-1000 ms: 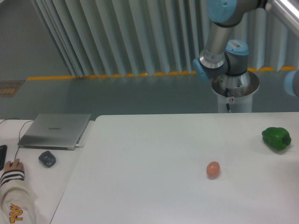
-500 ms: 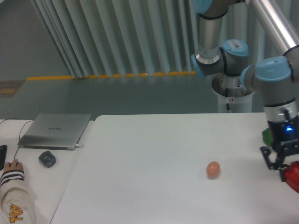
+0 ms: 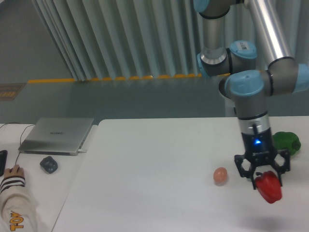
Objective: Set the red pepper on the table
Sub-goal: 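Lower the held red pepper onto the table beside the orange ball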
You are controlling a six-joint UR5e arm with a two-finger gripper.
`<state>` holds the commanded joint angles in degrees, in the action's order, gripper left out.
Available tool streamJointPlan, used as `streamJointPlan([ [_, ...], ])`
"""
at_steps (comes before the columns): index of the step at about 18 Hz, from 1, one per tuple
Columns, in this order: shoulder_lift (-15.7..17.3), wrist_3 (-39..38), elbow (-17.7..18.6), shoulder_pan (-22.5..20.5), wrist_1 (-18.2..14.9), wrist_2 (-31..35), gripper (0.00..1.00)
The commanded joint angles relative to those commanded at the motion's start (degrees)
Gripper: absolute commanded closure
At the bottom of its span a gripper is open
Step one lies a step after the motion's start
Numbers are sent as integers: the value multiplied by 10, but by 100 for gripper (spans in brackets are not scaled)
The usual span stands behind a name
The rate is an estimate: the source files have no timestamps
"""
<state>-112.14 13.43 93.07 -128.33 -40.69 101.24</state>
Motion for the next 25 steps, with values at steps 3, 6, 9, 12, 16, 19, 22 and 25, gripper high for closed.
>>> streamJointPlan([
  [3,-5,40,17,5,0,8,33],
  [6,-4,69,35,5,1,8,33],
  [9,-6,98,49,5,0,9,33],
  [12,-12,101,55,6,0,9,32],
  [16,-21,121,54,6,-1,11,28],
  [19,-22,121,53,6,-1,11,24],
  [22,-25,121,49,6,0,15,21],
  [25,-24,123,47,6,0,16,10],
])
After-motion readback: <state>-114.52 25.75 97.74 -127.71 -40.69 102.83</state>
